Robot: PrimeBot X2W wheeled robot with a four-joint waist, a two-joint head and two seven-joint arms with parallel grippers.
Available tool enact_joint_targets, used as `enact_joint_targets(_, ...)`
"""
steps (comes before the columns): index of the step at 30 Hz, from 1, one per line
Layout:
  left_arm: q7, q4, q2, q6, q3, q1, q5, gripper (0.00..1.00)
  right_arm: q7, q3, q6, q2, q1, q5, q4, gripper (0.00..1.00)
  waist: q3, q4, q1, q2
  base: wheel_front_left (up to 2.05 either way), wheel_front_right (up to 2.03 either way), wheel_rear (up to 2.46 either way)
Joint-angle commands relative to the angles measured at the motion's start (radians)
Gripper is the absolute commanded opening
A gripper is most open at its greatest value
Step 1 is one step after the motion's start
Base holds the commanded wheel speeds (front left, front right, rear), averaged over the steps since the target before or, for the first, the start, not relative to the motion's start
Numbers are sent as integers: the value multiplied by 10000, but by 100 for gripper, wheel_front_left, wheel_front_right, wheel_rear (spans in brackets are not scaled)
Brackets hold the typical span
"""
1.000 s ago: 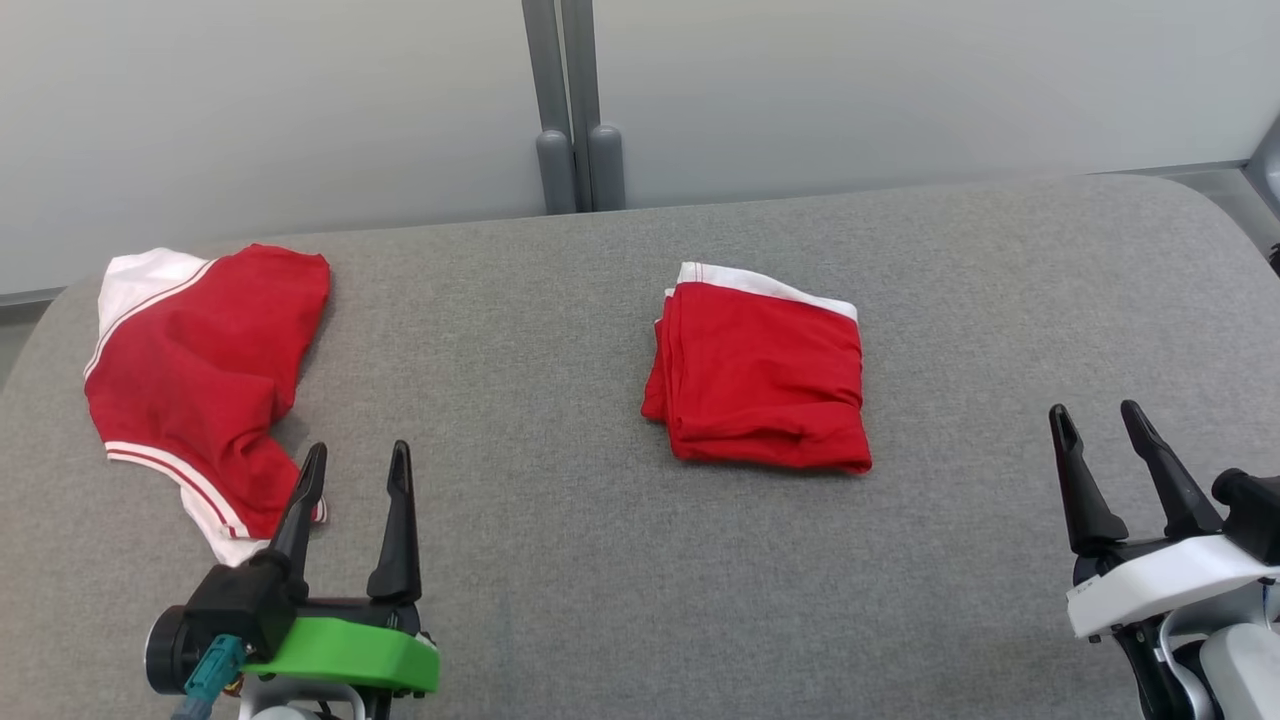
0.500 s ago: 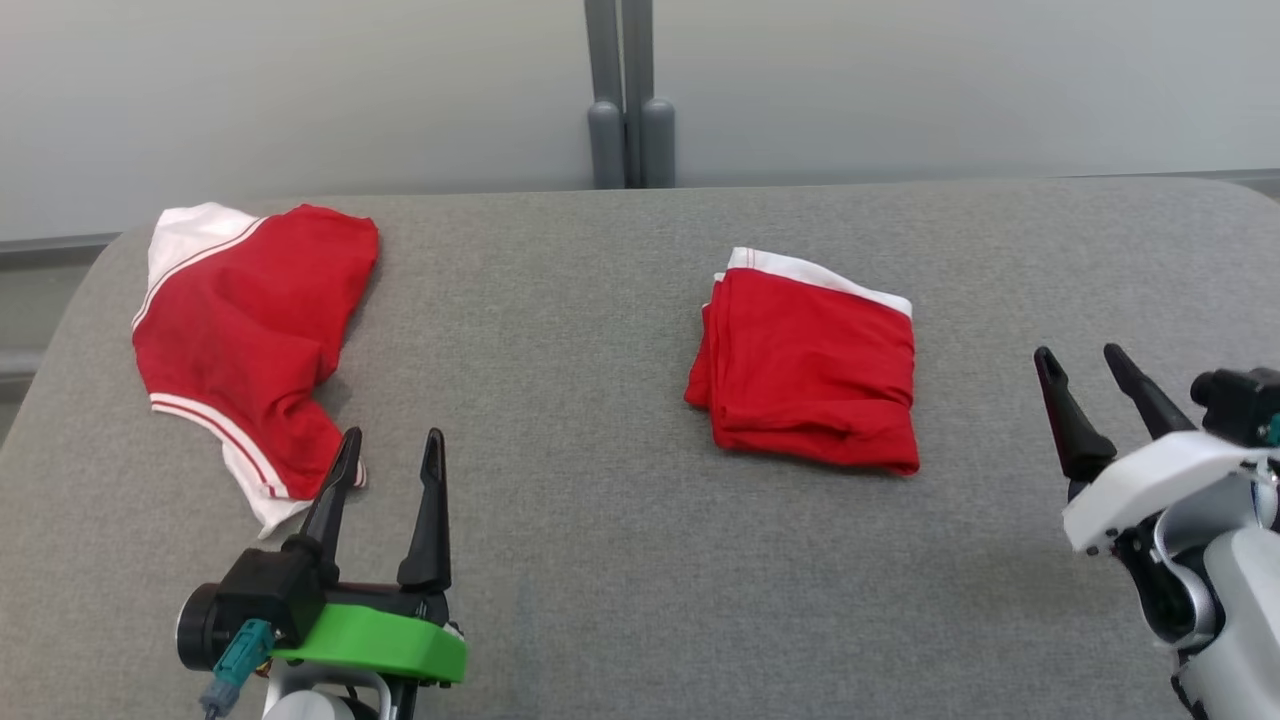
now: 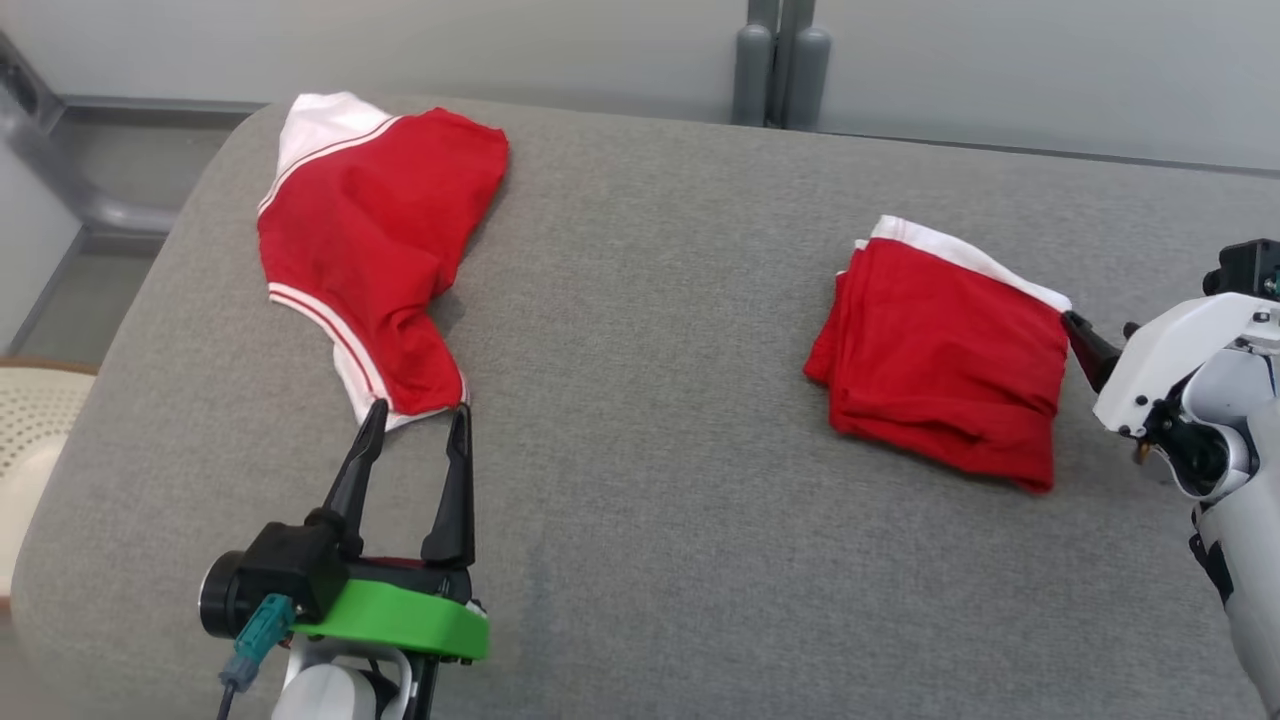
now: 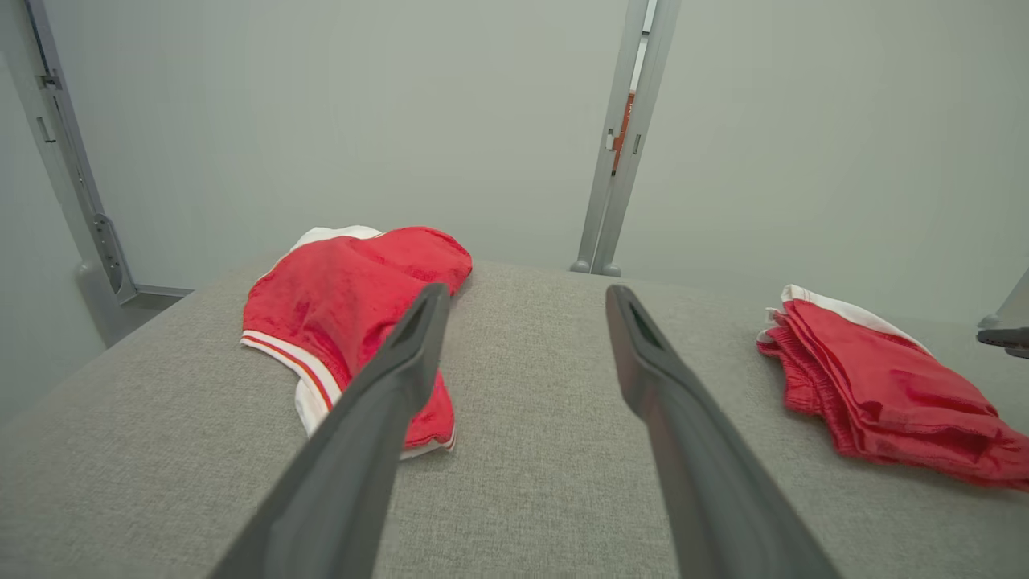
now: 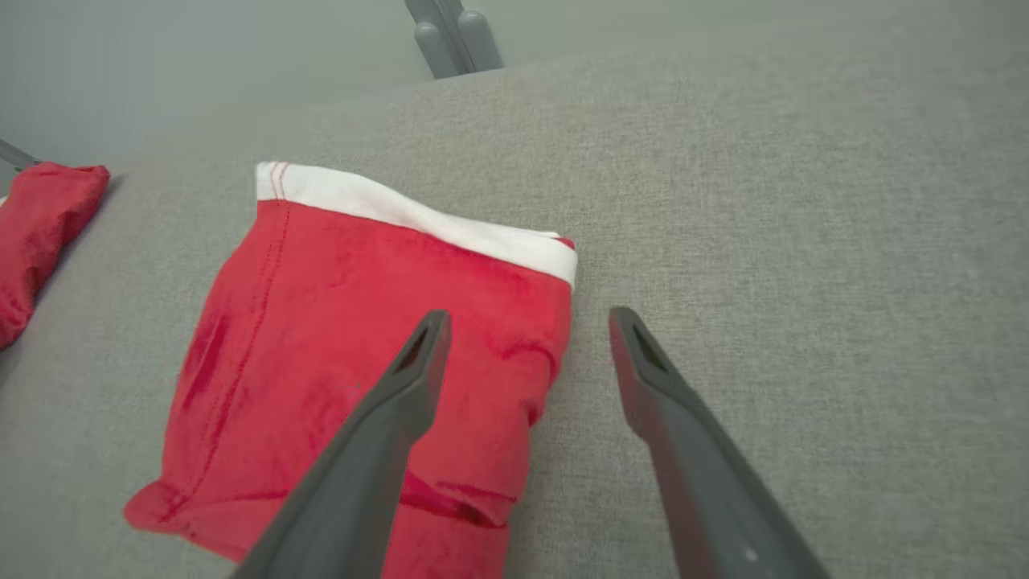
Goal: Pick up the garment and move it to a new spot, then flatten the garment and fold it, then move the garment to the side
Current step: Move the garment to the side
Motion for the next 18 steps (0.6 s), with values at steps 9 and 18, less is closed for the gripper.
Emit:
enact_joint_targets(9, -2, -25, -9, 168, -155, -243, -262, 100, 1615, -465, -2, 400, -587, -311, 2216, 100, 675, 1104, 0, 0, 0, 0, 0)
enact_joint_targets(18, -2, -51, -6, 117, -279, -212, -133, 100, 359, -308, -2, 484, -687, -240, 1865, 0, 295, 403, 0, 0, 0, 0, 0)
